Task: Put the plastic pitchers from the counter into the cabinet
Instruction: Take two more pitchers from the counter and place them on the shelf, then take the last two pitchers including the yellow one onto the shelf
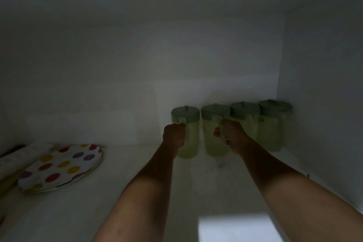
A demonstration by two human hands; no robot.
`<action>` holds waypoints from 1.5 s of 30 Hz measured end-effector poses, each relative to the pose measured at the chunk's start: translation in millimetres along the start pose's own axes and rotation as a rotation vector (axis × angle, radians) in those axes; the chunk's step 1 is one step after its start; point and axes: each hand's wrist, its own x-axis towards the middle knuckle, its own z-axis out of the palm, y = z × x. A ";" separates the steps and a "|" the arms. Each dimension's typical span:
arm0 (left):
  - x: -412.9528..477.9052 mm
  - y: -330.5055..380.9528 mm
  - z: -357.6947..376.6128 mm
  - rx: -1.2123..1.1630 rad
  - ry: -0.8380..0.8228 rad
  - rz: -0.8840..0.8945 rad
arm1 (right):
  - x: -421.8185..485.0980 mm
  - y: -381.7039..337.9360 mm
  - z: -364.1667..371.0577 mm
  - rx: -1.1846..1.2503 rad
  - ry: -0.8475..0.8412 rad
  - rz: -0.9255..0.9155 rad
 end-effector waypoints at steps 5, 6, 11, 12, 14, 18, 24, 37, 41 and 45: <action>8.2 -2.4 -2.3 -0.023 0.023 -0.020 | -4.5 -4.5 -1.7 -0.109 0.013 0.010; 1.0 -0.8 -3.8 0.001 0.016 -0.022 | -7.3 -3.7 -3.1 -0.172 0.031 -0.011; -43.2 4.6 -14.1 0.096 -0.007 -0.061 | -52.0 -8.3 -18.8 -0.389 0.139 -0.129; -52.8 6.0 -15.7 0.109 -0.002 -0.051 | -62.1 -11.1 -23.0 -0.416 0.135 -0.153; -77.7 10.0 -20.1 0.130 0.005 -0.020 | -84.5 -17.5 -32.9 -0.441 0.118 -0.191; -141.1 15.9 -28.6 0.135 0.016 0.045 | -143.6 -26.5 -49.1 -0.501 0.062 -0.238; -259.7 3.6 -49.5 0.167 0.072 0.084 | -265.1 -12.4 -53.7 -0.444 -0.106 -0.359; -474.5 -64.5 -243.5 0.104 0.324 -0.038 | -489.4 33.5 57.6 -0.415 -0.627 -0.325; -565.3 -103.1 -339.7 0.091 0.467 -0.120 | -578.2 59.6 125.8 -0.468 -0.794 -0.332; -678.9 -142.5 -438.5 0.064 0.623 -0.183 | -686.7 90.4 191.6 -0.504 -0.973 -0.320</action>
